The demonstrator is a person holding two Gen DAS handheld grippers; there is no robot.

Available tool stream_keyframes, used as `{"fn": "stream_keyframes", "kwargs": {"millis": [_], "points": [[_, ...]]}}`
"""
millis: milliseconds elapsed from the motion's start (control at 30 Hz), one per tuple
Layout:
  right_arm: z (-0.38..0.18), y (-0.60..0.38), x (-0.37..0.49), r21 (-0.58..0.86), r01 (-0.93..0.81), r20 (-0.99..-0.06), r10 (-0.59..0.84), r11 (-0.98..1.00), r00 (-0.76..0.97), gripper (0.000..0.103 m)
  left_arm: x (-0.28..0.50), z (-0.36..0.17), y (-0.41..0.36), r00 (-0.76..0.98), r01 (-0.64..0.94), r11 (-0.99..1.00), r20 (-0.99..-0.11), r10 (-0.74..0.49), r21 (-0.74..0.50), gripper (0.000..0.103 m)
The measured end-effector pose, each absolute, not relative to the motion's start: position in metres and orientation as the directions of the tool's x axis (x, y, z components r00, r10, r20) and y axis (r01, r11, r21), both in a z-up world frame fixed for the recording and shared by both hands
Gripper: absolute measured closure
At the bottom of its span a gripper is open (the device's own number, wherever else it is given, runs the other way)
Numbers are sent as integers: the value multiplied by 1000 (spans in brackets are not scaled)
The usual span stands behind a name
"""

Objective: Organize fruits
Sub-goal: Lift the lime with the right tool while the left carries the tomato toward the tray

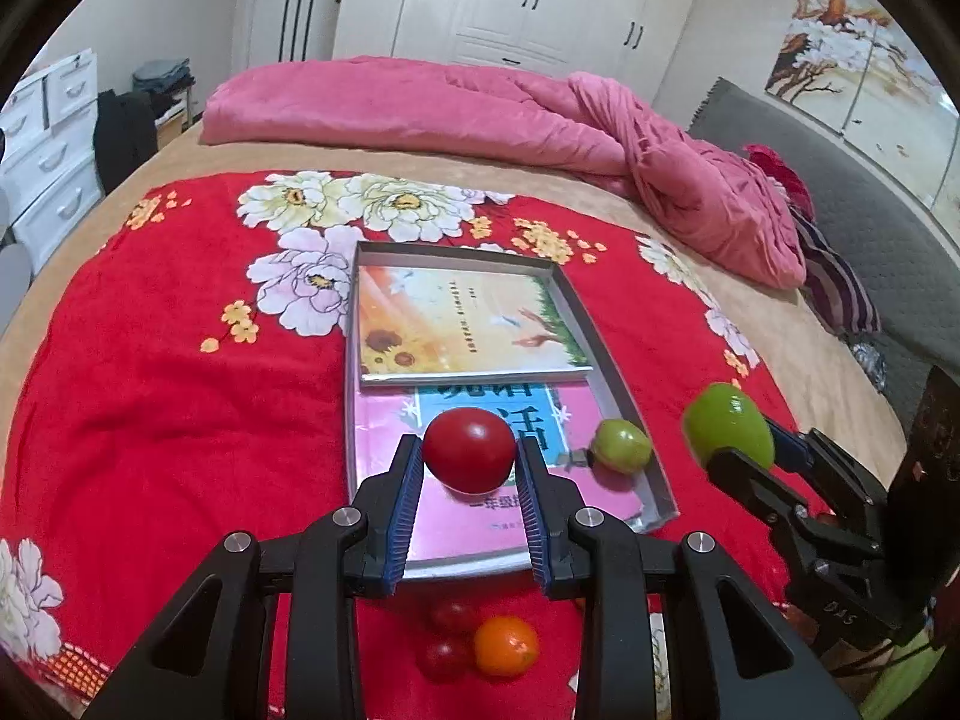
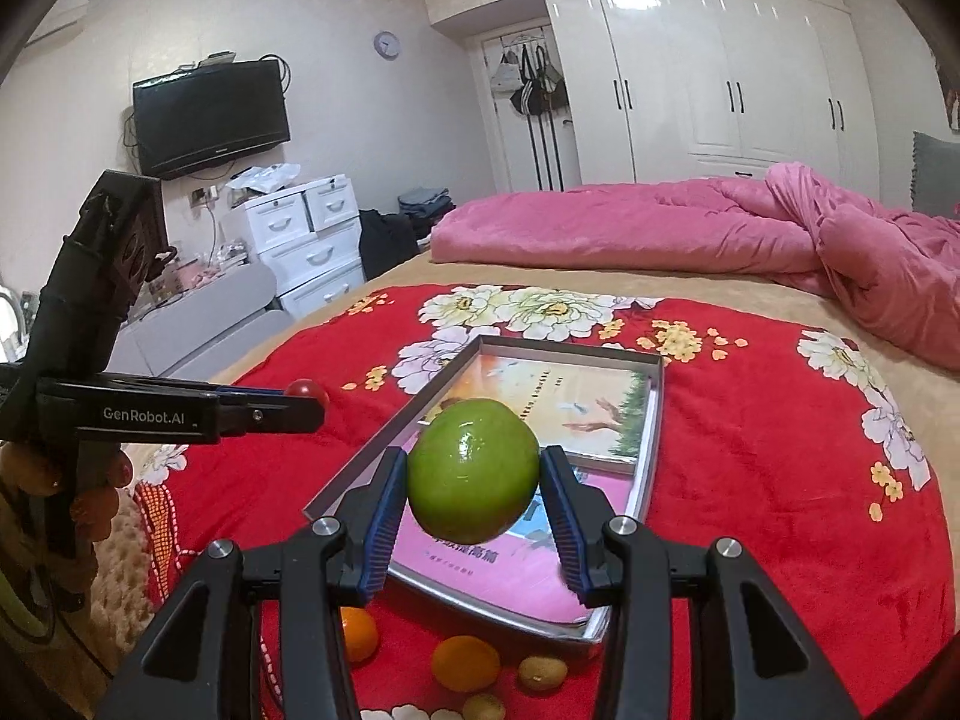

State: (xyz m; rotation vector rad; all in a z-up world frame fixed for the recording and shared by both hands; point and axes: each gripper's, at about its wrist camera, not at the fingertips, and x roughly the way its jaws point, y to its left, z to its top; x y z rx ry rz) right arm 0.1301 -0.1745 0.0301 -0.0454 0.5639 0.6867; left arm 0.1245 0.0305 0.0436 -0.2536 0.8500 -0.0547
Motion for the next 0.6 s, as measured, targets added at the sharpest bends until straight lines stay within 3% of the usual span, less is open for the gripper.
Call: {"fn": "stream_keyframes", "kwargs": {"millis": [600], "points": [[16,-176,145,153,-566,-539,548,810,639,58,141,0,31,622,-61,971,-770,-145,-232,71]]}}
